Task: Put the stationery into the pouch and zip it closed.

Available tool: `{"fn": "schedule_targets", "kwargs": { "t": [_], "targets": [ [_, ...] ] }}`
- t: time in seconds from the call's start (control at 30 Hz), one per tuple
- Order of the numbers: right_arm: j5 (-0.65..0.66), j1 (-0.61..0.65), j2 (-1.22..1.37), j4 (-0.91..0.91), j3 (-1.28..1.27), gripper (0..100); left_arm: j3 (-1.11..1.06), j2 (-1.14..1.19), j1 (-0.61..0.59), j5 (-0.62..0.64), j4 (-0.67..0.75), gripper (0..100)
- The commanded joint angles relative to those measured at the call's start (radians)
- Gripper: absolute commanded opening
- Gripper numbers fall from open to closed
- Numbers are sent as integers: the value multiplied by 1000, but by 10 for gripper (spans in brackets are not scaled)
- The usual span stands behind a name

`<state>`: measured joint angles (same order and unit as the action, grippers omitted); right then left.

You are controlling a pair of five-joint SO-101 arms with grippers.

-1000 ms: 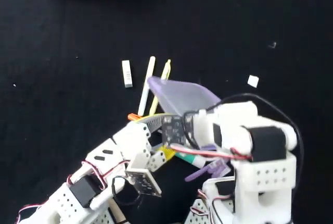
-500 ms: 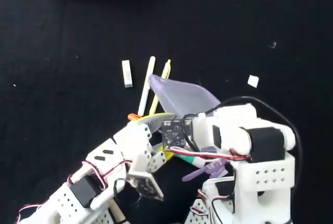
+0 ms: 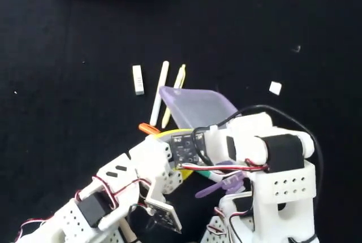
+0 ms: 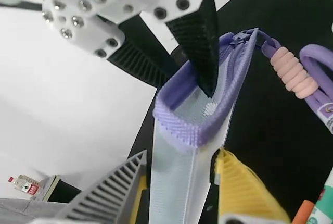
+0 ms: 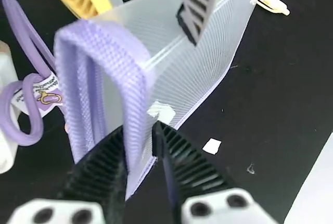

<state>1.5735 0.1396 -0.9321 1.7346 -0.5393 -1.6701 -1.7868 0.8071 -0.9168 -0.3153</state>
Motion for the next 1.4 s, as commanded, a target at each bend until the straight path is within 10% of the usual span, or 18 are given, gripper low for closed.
{"fn": "schedule_targets", "kwargs": {
  "t": [0.0,1.37],
  "targets": [
    [11,26,16,31,7,11,-8,3,16,-9,28,213],
    [-183,20,-15,31,200,138,4,-6,10,-2,29,112]
  ]
}}
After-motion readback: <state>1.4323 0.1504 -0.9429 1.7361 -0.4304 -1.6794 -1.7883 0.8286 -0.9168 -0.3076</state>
